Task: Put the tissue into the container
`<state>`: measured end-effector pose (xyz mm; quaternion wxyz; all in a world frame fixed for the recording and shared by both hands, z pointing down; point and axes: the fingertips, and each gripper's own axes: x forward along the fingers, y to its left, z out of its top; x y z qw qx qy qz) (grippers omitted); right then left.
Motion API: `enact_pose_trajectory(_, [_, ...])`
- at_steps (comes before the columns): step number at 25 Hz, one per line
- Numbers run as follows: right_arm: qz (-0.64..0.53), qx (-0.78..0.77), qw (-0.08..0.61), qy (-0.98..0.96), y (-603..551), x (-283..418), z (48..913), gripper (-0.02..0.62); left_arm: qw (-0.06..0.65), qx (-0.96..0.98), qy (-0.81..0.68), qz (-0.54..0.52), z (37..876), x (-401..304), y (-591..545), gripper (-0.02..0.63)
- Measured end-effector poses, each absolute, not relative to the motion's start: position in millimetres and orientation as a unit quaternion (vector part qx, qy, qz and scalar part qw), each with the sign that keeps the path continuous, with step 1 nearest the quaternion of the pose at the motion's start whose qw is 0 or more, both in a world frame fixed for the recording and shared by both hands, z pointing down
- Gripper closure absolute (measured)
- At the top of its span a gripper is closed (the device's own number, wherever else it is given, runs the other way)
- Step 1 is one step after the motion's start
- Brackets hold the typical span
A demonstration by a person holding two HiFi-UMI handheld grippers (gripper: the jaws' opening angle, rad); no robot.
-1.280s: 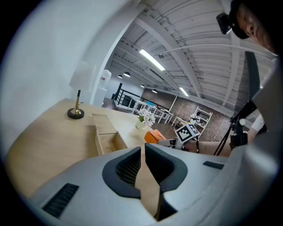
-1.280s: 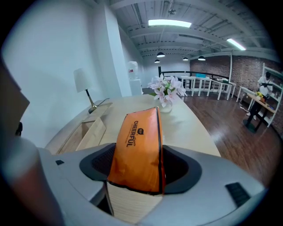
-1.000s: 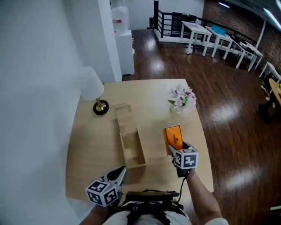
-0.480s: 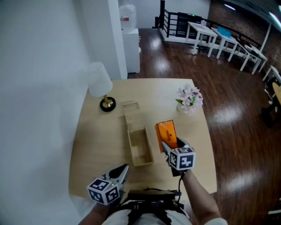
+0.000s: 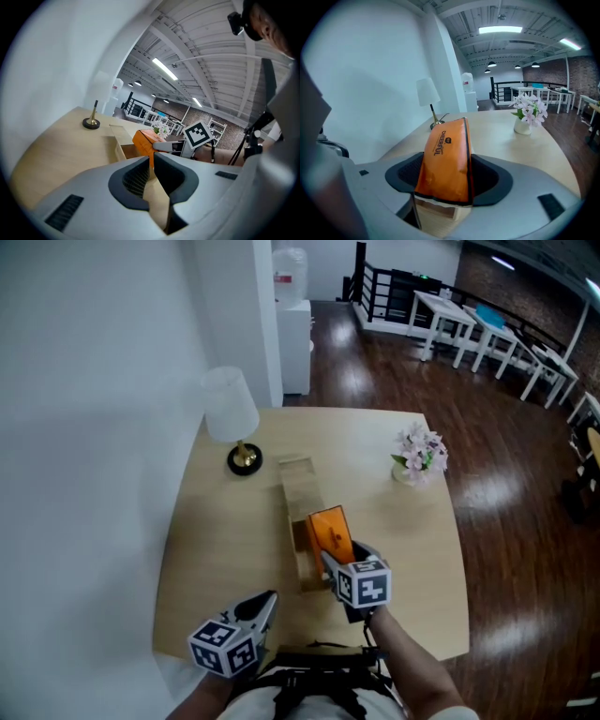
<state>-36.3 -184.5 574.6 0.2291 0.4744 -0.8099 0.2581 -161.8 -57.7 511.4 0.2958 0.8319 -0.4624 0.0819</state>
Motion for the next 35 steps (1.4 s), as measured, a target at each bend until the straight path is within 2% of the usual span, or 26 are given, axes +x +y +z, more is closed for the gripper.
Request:
enact_pose_trajectory(15, [0.303, 0.478, 0.249, -0.786, -190, -71, 616, 0.275, 0.298, 0.831, -0.463, 0.08, 510, -182, -60, 0.575])
enact_pose_trajectory(22, [0.317, 0.465, 0.26, -0.784, -190, -79, 629, 0.252, 0.296, 0.832, -0.462, 0.076, 510, -181, -62, 0.575])
enact_pose_trajectory(35, [0.271, 0.453, 0.24, -0.815, -157, -46, 581, 0.25, 0.293, 0.844, -0.443, 0.075, 505, -157, -61, 0.575])
